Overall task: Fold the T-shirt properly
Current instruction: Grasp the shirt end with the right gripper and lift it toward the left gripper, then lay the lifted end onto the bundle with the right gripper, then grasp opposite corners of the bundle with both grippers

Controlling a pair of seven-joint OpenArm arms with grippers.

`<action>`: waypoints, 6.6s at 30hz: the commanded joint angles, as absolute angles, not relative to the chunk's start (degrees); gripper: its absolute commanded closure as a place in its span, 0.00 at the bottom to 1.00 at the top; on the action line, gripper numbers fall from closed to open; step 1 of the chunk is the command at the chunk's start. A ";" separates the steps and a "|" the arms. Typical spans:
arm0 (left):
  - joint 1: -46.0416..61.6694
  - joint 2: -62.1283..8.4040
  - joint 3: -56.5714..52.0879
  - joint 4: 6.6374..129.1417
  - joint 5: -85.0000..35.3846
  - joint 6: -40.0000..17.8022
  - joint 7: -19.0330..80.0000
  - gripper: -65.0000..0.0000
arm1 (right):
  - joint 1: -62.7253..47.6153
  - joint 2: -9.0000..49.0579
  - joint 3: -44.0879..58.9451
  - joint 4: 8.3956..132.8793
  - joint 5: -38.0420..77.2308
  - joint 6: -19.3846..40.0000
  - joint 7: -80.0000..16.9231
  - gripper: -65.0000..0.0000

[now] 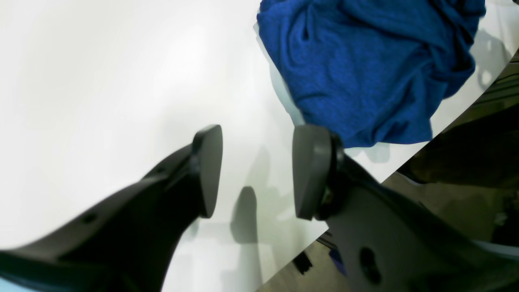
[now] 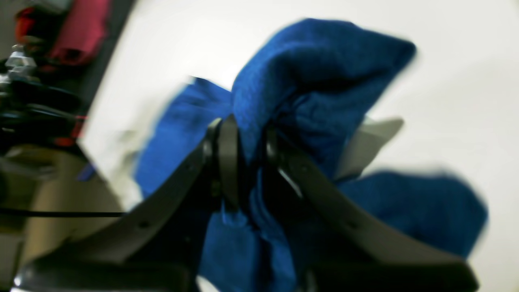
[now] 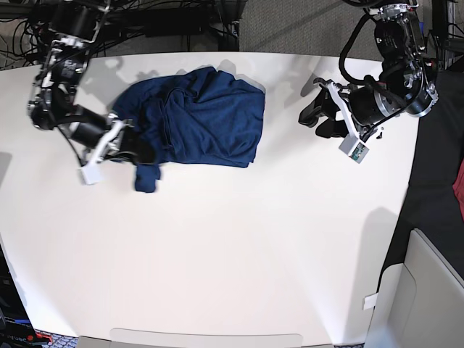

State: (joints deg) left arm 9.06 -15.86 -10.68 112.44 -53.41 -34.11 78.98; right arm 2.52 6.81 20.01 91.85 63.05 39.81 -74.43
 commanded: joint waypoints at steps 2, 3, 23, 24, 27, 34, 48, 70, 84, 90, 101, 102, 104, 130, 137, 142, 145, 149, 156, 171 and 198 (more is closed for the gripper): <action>8.66 -16.31 -11.12 111.78 -54.29 -34.24 78.29 0.60 | 2.86 3.56 17.10 94.02 65.19 40.00 -73.71 0.95; 8.66 -16.31 -11.12 111.34 -54.29 -34.24 78.29 0.60 | 2.51 1.89 15.69 94.46 65.19 40.00 -73.71 0.95; 10.15 -16.40 -10.59 104.66 -54.29 -34.24 78.20 0.60 | 3.65 -9.00 -0.22 96.84 63.69 40.00 -73.80 0.95; 10.15 -16.57 -10.59 104.40 -54.29 -34.24 78.20 0.60 | 4.00 -9.00 -0.22 96.84 63.52 40.00 -73.80 0.95; 10.24 -16.75 -10.68 104.40 -54.29 -34.24 78.20 0.60 | 4.62 -9.00 0.75 96.75 63.34 40.00 -73.80 0.95; 12.44 -16.84 -10.51 107.65 -54.73 -34.42 78.29 0.69 | 7.78 -8.04 5.76 96.66 61.23 40.00 -73.80 0.95; 13.14 -18.95 0.57 102.64 -53.41 -34.15 75.30 0.90 | 11.82 -6.37 10.77 94.02 61.58 40.00 -73.71 0.95; -4.79 -14.64 9.63 85.85 -49.89 -34.07 62.81 0.90 | 18.15 -9.00 1.19 92.35 59.47 40.00 -76.18 0.95; -3.03 -14.90 -8.92 91.56 -50.15 -34.15 67.38 0.90 | 24.22 -8.92 -20.44 77.49 54.20 40.00 -76.26 0.95; -1.10 -14.99 -19.65 92.35 -50.15 -34.24 71.25 0.90 | 24.22 -7.08 -27.56 76.44 54.20 40.00 -76.53 0.76; 0.84 -14.90 -23.96 93.93 -50.15 -34.24 72.22 0.90 | 24.40 -8.13 -29.14 85.67 51.65 40.00 -78.99 0.69; 1.36 -14.90 -24.13 94.11 -50.24 -34.24 72.57 0.90 | 24.40 -8.22 -26.95 86.37 50.86 40.00 -78.64 0.69; 1.63 -14.90 -24.31 95.96 -50.24 -34.33 72.92 0.90 | 24.40 -8.04 -22.37 86.99 49.71 40.00 -78.29 0.69; 7.69 -11.91 -12.18 103.78 -49.98 -34.33 72.40 0.90 | 24.84 -6.64 -13.93 78.02 33.63 40.00 -69.14 0.69; 7.87 -11.91 -12.53 103.78 -49.98 -34.33 72.31 0.90 | 23.25 -1.27 -27.47 86.55 35.82 40.00 -76.44 0.79; 7.87 -11.91 -12.70 103.78 -49.89 -34.33 72.22 0.90 | 22.29 5.85 -28.00 88.57 41.98 40.00 -77.49 0.81; 7.87 -11.91 -12.70 103.78 -49.89 -34.33 72.22 0.90 | 21.14 10.15 -28.09 89.63 44.18 40.00 -78.90 0.81; 7.69 -11.74 -12.79 103.78 -49.89 -34.07 71.25 0.90 | 19.56 14.73 -27.82 93.05 44.53 40.00 -78.99 0.81; 7.60 -9.01 -19.03 104.04 -50.15 -34.07 66.68 0.90 | 18.86 16.40 -18.77 96.22 44.79 40.00 -78.55 0.81; 12.88 -20.53 -6.81 104.04 -49.89 -34.07 74.33 0.90 | 22.55 7.34 -9.54 91.56 47.25 40.00 -76.62 0.81; 17.36 -23.25 -12.18 113.36 -49.89 -29.41 68.09 0.57 | 22.46 4.35 -9.63 90.42 45.58 40.00 -76.62 0.81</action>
